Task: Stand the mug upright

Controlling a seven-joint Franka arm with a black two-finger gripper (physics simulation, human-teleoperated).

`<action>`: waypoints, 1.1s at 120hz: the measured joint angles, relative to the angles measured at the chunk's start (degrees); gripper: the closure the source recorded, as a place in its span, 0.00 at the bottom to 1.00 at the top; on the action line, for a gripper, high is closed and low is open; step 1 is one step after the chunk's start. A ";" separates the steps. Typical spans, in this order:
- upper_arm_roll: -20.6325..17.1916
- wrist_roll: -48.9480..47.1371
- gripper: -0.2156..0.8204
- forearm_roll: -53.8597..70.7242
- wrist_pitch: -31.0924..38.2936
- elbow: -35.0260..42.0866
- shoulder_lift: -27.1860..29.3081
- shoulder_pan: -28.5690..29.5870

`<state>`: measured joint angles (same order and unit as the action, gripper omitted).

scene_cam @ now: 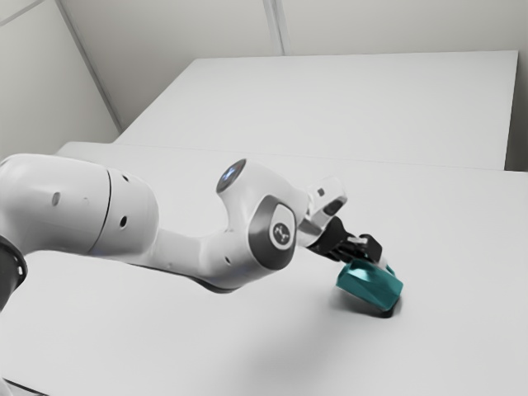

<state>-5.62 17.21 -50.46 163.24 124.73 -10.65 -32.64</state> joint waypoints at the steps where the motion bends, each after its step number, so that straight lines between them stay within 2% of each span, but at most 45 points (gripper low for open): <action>1: 0.00 0.02 0.61 0.00 0.01 -0.07 -0.03 -0.06; 16: 0.00 0.14 0.65 -0.30 0.61 -1.08 -0.70 -1.68; 36: 0.00 -0.07 0.82 -0.72 1.63 -1.30 -1.43 -2.64; 52: 0.00 -0.27 0.90 -0.82 2.02 -1.31 -1.49 -2.69; 80: 0.09 -0.54 0.95 -0.83 2.37 -1.26 -0.82 -2.66; 95: 0.60 -0.63 0.96 -0.56 1.13 -0.79 1.57 -2.70; 105: 3.85 -0.68 0.96 1.51 -2.53 -0.63 3.49 -2.99; 124: 14.10 -1.04 0.97 13.53 -11.45 -1.02 5.35 -2.41; 132: 16.39 -1.27 0.97 18.09 -14.20 -1.49 5.54 -1.51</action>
<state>10.76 15.94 -32.37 149.03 123.24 -5.11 -34.14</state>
